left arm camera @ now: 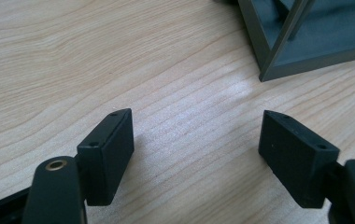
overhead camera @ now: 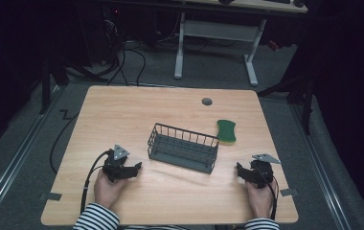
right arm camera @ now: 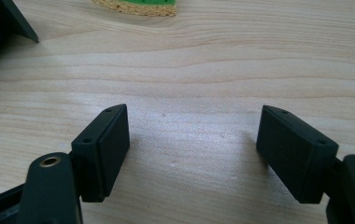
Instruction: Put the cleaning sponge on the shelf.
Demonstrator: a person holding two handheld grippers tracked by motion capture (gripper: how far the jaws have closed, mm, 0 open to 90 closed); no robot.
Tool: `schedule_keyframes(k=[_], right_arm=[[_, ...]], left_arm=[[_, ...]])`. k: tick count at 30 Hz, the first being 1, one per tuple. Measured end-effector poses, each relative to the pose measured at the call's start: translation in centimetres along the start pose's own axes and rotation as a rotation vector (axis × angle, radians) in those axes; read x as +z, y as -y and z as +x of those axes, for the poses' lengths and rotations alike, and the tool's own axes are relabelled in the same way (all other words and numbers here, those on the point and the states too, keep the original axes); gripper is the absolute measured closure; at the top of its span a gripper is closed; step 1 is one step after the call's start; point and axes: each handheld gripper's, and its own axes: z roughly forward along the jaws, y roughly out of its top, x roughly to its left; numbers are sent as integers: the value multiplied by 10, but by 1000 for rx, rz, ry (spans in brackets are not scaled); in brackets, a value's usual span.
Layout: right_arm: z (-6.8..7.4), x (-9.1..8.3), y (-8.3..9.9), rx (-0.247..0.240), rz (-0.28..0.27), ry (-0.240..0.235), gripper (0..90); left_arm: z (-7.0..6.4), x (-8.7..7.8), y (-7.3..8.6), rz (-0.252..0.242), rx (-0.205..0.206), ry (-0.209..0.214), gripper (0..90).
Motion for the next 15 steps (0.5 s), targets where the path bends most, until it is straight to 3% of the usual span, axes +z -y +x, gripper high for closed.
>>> schedule_keyframes(k=[3,7,9,12,15], right_arm=[[0,0,0,-1,-1,0,264],[1,-3,0,-13,-3,-17,366],[7,-7,1,-35,-25,-63,360],[13,-12,2,-64,-45,-92,363],[28,-17,4,-110,-57,-160,396]], left_arm=[[0,0,0,-3,-5,-5,300],[1,0,-1,-3,-5,-6,325],[1,0,-2,2,-4,-8,326],[0,1,-4,18,5,-2,339],[-4,0,-9,29,18,15,359]])
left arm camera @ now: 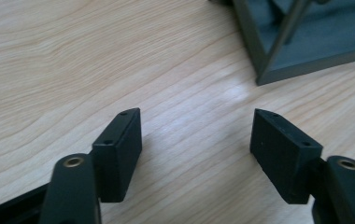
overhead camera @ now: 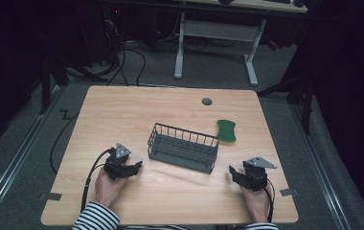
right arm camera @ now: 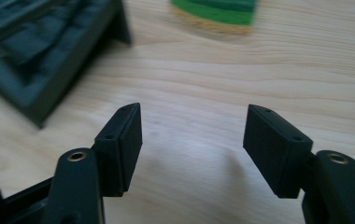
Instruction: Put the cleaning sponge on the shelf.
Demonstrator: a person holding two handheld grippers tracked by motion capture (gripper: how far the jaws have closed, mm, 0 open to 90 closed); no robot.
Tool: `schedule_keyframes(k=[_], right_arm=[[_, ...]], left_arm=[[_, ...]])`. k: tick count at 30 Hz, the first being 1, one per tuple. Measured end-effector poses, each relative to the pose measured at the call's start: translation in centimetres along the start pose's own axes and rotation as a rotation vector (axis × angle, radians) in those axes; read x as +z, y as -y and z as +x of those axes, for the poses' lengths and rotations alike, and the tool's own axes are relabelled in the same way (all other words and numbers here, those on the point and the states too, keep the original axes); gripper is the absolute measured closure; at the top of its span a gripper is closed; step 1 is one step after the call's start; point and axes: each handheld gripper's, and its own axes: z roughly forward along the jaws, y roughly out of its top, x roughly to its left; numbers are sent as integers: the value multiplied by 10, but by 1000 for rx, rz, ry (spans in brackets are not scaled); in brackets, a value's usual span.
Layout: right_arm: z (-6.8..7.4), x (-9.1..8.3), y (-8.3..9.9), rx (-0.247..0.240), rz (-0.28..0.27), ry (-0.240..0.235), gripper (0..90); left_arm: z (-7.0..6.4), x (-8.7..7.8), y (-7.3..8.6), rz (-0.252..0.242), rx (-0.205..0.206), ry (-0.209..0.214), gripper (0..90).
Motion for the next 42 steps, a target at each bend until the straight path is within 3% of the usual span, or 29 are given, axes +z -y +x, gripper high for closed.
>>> schedule_keyframes(k=[3,4,9,15,20,24,27,33,36,42], right_arm=[[8,-1,1,-24,-2,-25,417],[14,-2,1,-35,-9,-65,443],[31,1,1,-81,6,-122,453],[39,4,1,-90,14,-169,464],[46,9,-2,-97,28,-264,608],[49,13,-5,-104,40,-281,663],[54,14,-8,-133,30,-272,717],[56,15,-12,-140,12,-250,807],[55,15,-12,-133,14,-249,829],[56,18,-15,-126,20,-254,835]], left_arm=[[-5,-3,-6,-11,10,26,379],[-8,-4,-10,-13,20,39,387],[-15,0,-20,-12,44,63,416],[-18,5,-26,-17,51,78,426],[-20,11,-30,-28,49,105,532],[-21,14,-30,-32,49,113,614],[-22,14,-30,-43,60,102,636],[-20,16,-31,-64,49,104,773],[-19,17,-31,-66,53,101,815],[-14,16,-32,-64,23,105,856]])
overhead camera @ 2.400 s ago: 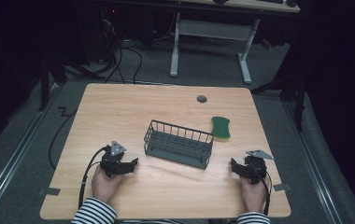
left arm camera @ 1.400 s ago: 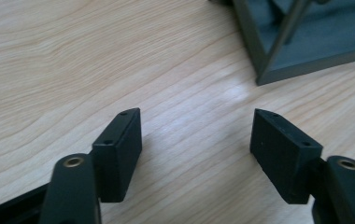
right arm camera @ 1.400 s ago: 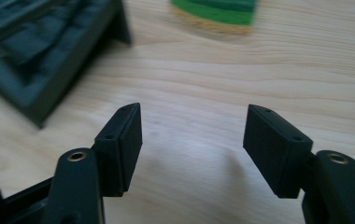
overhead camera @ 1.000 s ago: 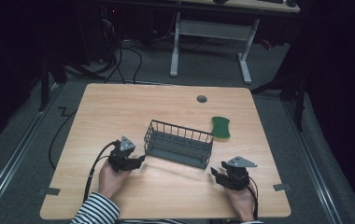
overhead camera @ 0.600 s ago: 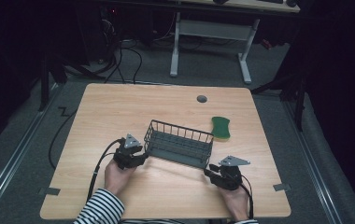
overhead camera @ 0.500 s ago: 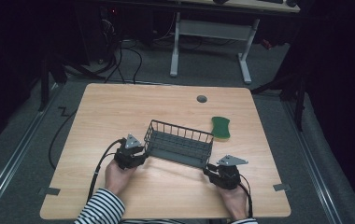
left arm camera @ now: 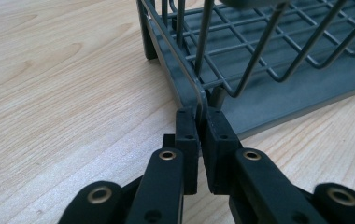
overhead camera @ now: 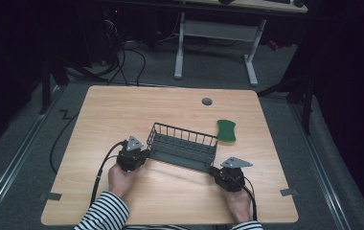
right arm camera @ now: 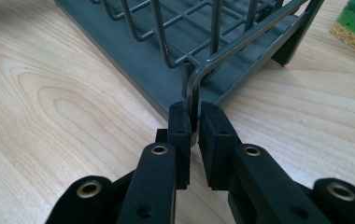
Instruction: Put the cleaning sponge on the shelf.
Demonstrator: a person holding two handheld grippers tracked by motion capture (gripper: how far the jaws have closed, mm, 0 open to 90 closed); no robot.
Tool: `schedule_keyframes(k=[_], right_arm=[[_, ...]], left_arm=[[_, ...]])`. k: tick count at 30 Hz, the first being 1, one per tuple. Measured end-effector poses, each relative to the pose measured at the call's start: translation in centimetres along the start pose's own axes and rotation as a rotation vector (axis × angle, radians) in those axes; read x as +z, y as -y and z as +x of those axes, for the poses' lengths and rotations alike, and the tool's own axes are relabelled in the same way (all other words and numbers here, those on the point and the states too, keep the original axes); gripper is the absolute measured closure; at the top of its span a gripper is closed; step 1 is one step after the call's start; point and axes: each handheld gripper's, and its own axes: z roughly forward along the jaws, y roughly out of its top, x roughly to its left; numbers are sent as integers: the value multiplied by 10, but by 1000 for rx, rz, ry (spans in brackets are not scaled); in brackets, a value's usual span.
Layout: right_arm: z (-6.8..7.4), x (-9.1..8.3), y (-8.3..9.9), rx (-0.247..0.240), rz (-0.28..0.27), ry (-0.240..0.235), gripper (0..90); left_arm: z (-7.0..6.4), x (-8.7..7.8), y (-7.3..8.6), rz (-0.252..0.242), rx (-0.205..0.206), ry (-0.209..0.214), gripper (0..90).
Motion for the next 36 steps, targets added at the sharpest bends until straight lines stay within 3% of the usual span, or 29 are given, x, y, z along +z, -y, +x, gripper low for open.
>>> schedule_keyframes(k=[5,6,11,19,22,30,32,34,36], right_arm=[[3,9,-11,-3,19,1,849],[3,14,-16,-2,23,-9,848],[5,27,-29,6,48,-30,848],[13,54,-52,9,58,-40,848],[15,63,-59,11,54,-40,847],[16,77,-70,33,45,-23,845],[15,76,-70,36,45,-28,825],[14,73,-69,53,36,-20,672],[12,68,-67,73,33,-31,624]], left_arm=[[9,-2,-1,14,-25,-16,857],[15,-4,-1,15,-45,-18,857],[25,-8,0,23,-61,-39,858],[53,-13,4,7,-107,-104,861],[62,-13,5,-5,-134,-110,861],[71,-13,7,-31,-156,-118,849],[71,-13,7,-39,-156,-115,790],[72,-14,8,-37,-171,-94,672],[71,-17,9,-27,-167,-93,557]])
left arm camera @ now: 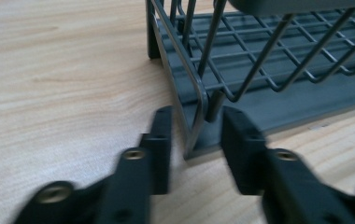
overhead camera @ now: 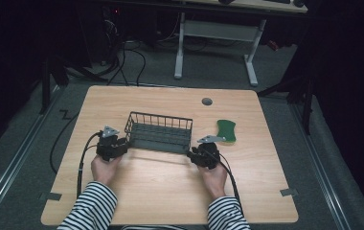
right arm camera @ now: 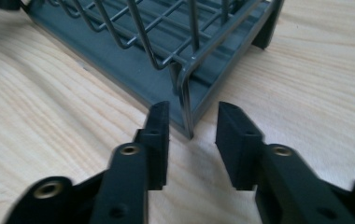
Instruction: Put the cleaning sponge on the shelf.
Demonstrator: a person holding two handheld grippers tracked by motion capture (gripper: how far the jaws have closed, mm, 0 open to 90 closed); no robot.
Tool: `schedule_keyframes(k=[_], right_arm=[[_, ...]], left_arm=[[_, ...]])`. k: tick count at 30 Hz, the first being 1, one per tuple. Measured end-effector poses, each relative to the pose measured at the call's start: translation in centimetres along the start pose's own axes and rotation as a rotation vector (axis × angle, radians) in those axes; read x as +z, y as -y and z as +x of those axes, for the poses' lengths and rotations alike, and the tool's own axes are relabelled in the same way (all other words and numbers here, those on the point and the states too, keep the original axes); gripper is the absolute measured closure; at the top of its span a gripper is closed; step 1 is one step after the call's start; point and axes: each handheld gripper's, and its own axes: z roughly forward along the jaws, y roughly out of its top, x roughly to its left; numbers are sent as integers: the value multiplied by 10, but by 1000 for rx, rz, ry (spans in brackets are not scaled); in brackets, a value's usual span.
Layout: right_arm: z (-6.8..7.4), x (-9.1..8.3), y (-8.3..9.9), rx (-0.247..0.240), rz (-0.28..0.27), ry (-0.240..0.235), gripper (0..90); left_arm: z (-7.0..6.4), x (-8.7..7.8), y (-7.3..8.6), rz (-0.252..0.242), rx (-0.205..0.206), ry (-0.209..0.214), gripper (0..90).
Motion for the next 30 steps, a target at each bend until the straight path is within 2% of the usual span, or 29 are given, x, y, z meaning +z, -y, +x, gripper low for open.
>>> schedule_keyframes(k=[3,5,8,12,14,15,19,24,25,28,30], right_arm=[[0,-5,2,-7,-6,7,572],[-2,-11,5,-21,2,29,508],[-8,-22,11,-9,-17,68,475],[-16,-29,15,19,-43,78,446],[-25,-35,17,39,-36,100,409],[-25,-35,17,39,-36,100,409],[-39,-48,14,95,-50,133,372],[-47,-53,9,100,-32,169,327],[-51,-55,6,100,-25,201,307],[-57,-59,2,110,-32,232,300],[-60,-60,1,113,-28,233,301]], left_arm=[[-1,-4,0,8,10,-4,439],[-1,-9,0,14,10,-4,404],[1,-17,3,24,15,-15,347],[3,-22,11,26,12,-20,344],[5,-23,14,45,32,-44,333],[6,-23,16,48,39,-57,333],[8,-22,23,51,42,-80,332],[11,-18,28,72,42,-84,328],[13,-17,29,85,33,-75,305],[12,-16,32,66,42,-80,308],[11,-16,35,40,51,-89,307]])
